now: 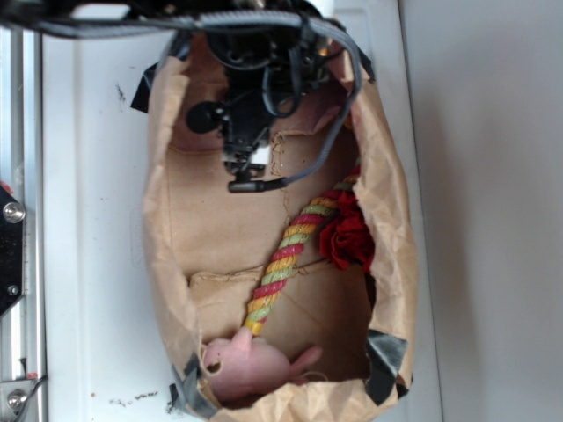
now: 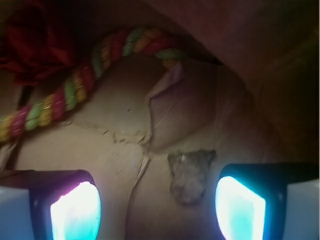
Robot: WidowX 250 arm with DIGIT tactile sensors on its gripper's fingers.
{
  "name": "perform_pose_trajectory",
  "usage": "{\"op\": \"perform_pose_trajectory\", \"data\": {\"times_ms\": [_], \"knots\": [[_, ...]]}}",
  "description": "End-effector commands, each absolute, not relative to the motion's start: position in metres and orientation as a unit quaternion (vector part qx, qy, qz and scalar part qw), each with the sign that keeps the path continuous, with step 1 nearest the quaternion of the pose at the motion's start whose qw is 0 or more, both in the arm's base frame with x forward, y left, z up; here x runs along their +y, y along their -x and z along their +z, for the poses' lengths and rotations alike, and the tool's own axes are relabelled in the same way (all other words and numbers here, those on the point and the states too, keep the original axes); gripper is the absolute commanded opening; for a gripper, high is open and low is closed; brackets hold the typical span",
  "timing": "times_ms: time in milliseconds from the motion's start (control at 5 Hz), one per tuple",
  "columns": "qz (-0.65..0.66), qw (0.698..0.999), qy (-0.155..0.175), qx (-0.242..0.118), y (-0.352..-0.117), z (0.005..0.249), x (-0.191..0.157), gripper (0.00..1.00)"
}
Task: Grab the rock.
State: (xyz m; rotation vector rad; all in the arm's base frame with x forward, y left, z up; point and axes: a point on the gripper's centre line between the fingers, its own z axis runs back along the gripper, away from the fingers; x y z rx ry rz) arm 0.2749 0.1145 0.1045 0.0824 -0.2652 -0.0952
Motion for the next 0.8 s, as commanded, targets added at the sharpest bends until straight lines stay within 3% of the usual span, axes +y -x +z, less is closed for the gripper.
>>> {"op": "perform_pose_trajectory", "data": {"times_ms": [0, 200, 600], "knots": [[-0.062, 0.981, -0.048, -0.177, -0.256, 0.133, 0.102, 1.0], [-0.084, 0.977, -0.039, -0.192, -0.248, 0.132, 0.089, 1.0], [-0.089, 0.975, -0.022, -0.203, -0.261, 0.127, 0.069, 1.0]]}}
